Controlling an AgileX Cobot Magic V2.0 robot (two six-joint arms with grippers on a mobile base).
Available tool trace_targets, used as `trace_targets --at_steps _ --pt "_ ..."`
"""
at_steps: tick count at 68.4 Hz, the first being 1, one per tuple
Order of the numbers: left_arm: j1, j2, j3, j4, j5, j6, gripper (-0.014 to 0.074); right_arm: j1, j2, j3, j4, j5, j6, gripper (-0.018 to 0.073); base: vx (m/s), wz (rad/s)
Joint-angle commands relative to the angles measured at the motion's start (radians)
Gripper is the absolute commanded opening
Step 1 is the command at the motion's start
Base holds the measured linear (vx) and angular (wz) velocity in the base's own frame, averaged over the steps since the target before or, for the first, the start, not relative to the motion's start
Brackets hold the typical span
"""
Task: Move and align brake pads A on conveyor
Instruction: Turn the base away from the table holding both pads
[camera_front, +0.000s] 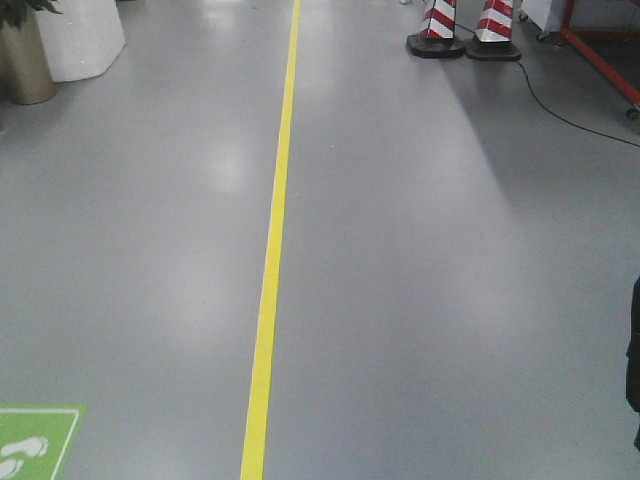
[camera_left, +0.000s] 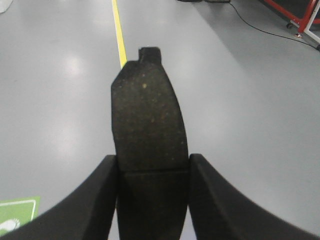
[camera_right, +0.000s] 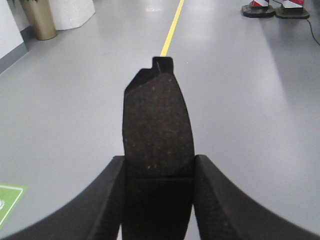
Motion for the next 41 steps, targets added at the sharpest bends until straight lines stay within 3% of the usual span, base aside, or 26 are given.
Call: trace_targets --at_steps 1,41 --pt "-0.005 0.005 -0.025 -0.011 -0.092 -0.001 -0.0006 -0.001 0.004 -0.033 -0.010 -0.093 -0.003 -0.0008 0.45 -0.11" --pt "-0.005 0.005 -0.025 -0.011 -0.092 -0.001 -0.0006 -0.001 0.004 -0.033 -0.010 -0.093 -0.003 -0.0008 0.54 -0.07"
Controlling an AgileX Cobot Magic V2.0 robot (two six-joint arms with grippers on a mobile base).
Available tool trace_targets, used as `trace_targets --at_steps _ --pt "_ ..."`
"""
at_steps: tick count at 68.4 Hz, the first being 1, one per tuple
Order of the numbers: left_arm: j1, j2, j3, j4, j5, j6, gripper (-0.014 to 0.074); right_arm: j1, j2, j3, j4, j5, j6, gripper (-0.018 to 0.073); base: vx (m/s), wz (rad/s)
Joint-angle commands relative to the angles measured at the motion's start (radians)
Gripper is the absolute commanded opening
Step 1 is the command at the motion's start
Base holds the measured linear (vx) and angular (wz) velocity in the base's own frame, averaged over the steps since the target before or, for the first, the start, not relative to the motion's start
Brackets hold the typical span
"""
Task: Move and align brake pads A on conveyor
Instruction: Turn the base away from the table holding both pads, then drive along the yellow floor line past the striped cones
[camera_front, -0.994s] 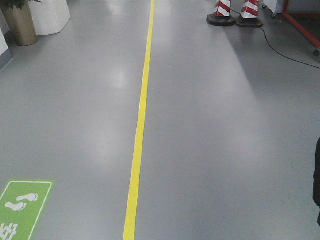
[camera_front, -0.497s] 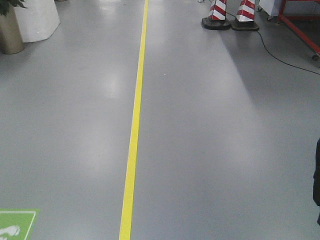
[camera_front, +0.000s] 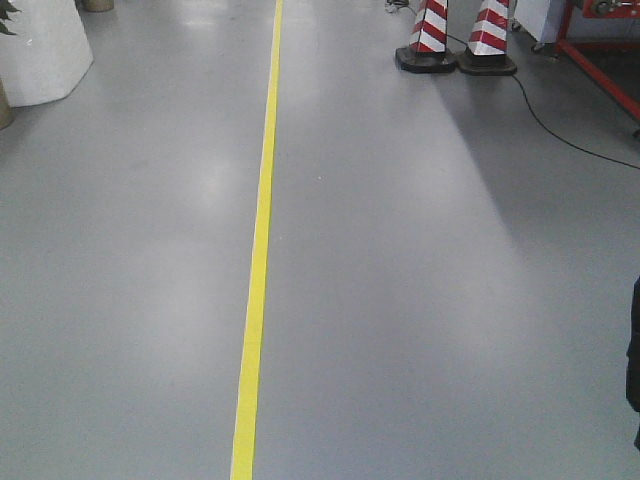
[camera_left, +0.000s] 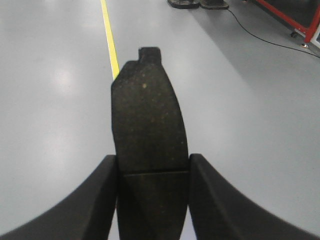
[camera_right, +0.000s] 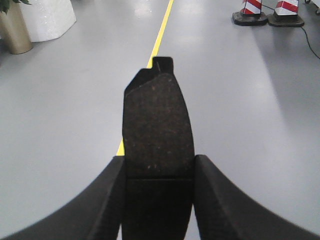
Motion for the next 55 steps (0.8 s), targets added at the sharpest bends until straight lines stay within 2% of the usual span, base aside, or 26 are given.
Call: trace_targets --at_steps 1,55 --pt "-0.005 0.005 -0.025 -0.011 -0.092 -0.001 -0.0006 -0.001 0.004 -0.033 -0.010 -0.093 -0.003 -0.0008 0.61 0.00" --pt "-0.005 0.006 -0.025 -0.011 -0.092 -0.001 -0.0006 -0.001 0.004 -0.033 -0.010 -0.093 -0.003 -0.0008 0.63 0.03"
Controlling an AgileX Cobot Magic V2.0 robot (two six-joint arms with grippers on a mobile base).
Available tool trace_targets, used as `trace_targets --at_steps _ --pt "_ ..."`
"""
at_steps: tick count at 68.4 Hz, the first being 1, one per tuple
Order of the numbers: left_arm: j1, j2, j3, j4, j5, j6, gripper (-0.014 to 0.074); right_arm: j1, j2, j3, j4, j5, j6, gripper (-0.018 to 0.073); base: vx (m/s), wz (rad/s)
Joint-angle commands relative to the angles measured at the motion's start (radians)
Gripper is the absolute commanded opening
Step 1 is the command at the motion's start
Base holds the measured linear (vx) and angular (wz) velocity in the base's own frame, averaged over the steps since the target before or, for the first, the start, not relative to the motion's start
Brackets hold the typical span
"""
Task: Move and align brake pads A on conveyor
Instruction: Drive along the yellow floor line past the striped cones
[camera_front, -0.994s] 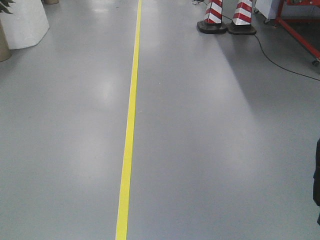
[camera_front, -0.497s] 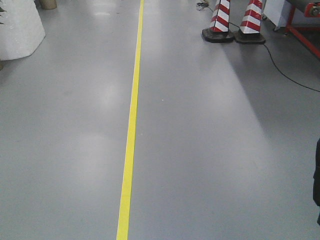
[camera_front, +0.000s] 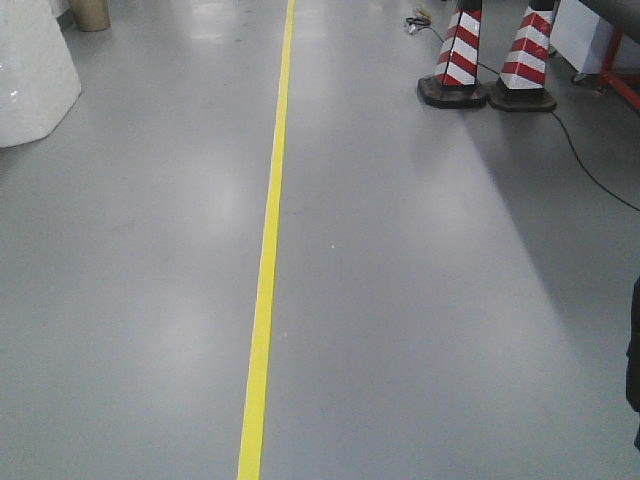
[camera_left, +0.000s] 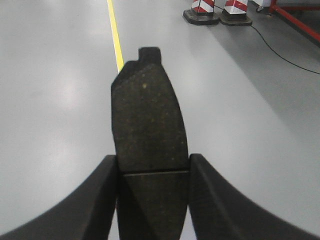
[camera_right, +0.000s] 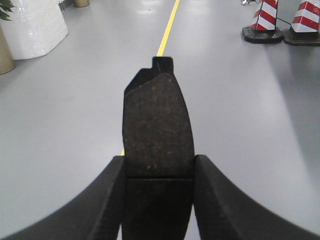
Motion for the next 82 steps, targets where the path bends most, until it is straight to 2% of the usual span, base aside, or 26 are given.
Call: trace_targets --at_steps 1,82 --pt "-0.005 0.006 -0.025 -0.011 -0.092 -0.001 -0.0006 -0.001 0.004 -0.033 -0.010 -0.093 -0.003 -0.0008 0.66 -0.02" --pt "-0.005 0.006 -0.025 -0.011 -0.092 -0.001 -0.0006 -0.001 0.004 -0.033 -0.010 -0.093 -0.003 -0.0008 0.70 -0.02"
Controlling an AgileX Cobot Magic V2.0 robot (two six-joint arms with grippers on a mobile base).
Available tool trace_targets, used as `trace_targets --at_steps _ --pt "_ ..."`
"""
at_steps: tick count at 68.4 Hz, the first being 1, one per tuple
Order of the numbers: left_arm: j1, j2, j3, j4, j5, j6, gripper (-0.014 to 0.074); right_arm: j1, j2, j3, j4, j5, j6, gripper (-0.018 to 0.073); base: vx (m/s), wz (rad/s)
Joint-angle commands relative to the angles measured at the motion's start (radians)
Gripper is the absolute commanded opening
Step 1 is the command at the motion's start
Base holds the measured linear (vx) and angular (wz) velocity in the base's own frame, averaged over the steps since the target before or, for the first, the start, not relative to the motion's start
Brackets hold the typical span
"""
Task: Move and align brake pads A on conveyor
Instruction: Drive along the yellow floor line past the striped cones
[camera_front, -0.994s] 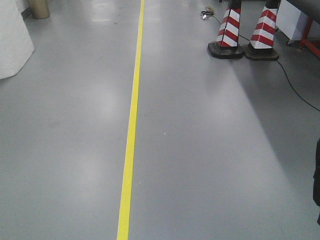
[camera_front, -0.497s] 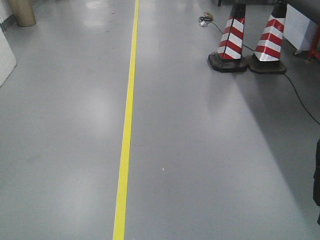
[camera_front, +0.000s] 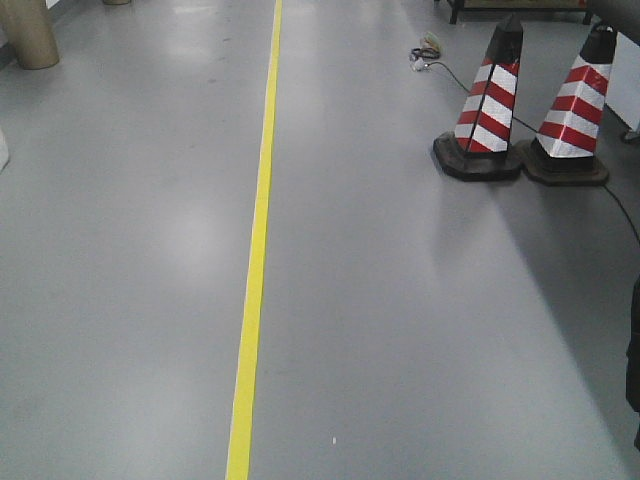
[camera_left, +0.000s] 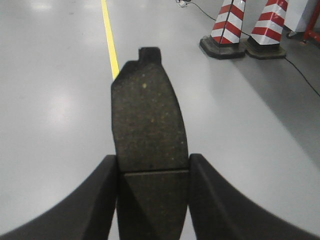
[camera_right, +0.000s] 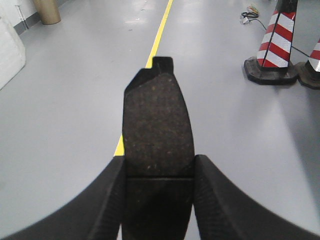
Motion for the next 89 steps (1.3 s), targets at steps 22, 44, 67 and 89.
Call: trace_targets --at_steps 22,44,67,89 --pt "-0.005 0.006 -0.025 -0.010 -0.092 -0.001 -0.0006 -0.001 0.004 -0.033 -0.010 -0.093 -0.003 -0.0008 0.70 -0.05" --pt "-0.005 0.006 -0.025 -0.010 -0.092 -0.001 -0.0006 -0.001 0.004 -0.033 -0.010 -0.093 -0.003 -0.0008 0.69 -0.02" --pt "-0.005 0.006 -0.025 -0.010 -0.092 -0.001 -0.0006 -0.001 0.004 -0.033 -0.010 -0.093 -0.003 -0.0008 0.67 0.03" --pt "-0.005 0.006 -0.025 -0.010 -0.092 -0.001 -0.0006 -0.001 0.006 -0.033 -0.010 -0.094 -0.003 -0.0008 0.63 -0.02"
